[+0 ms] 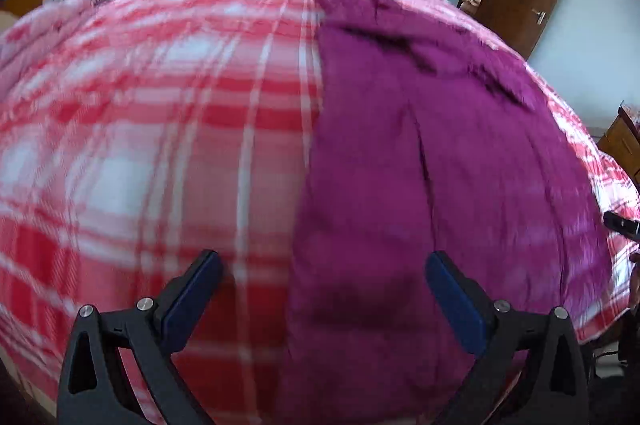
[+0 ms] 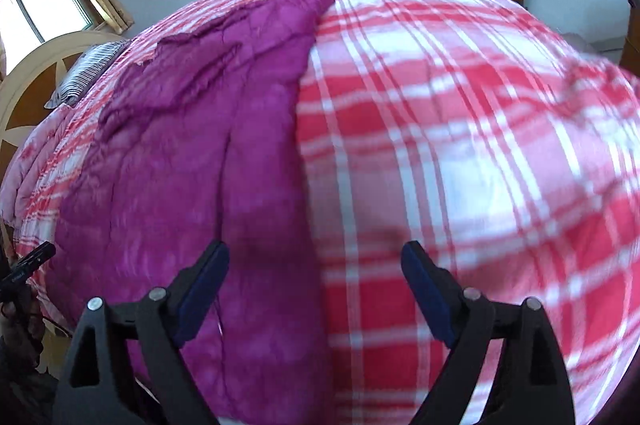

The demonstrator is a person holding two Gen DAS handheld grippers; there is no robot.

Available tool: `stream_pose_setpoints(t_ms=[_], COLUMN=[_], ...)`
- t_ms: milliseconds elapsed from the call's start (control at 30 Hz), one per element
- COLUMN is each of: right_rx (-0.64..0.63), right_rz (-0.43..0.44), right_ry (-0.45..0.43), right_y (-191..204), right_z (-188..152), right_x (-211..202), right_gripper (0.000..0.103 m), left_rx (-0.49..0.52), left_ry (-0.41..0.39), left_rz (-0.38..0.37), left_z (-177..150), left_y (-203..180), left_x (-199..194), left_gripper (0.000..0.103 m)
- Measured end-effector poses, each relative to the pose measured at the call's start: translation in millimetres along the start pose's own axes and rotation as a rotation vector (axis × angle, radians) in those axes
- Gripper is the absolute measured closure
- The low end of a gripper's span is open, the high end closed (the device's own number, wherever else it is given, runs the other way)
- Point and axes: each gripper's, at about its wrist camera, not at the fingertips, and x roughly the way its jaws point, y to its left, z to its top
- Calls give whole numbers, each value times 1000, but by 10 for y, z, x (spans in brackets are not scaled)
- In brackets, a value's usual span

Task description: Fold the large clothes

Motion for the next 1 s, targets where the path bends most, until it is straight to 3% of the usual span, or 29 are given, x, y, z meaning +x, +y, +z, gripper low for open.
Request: stream_pose_setpoints(t_ms=[67, 133, 233, 333, 433, 467, 500, 633, 833, 1000], right_rx=[1, -48, -69, -36, -40, -45, -51, -73, -13, -59], right_rz=[30, 7, 67, 108, 126, 139, 155, 179, 220, 280], right_ry=[12, -3, 9, 21, 17, 14, 10, -5, 27, -2], right_y=[10, 84, 113, 36, 46, 60, 78, 182, 62, 113], right_z=[-186, -288, -326, -312, -317, -329, -318, -455, -579, -630], right_x=[6, -2, -45, -16, -4, -19, -36, -134, -26, -262], right_gripper=[15, 20, 41, 62, 79, 87, 90, 92, 89, 93], left_rx=[51, 72, 66, 95, 112, 106, 88, 23, 27, 36], left_ry=[-17, -2, 20, 10, 4, 2, 8, -38, -48, -148], left_rz=[23, 24, 17, 28, 31, 13, -27, -105, -109, -168], left_z=[-56, -85, -150, -238, -291, -264, -245, -142, -153, -92], left_y=[-97, -145, -151, -199, -200, -180, -151, -41, -50, -70], left_x=[-30, -38, -46, -81, -133, -158, -186, -365, -382, -744], left_gripper=[1, 1, 6, 17, 51, 82, 96, 98, 100, 101])
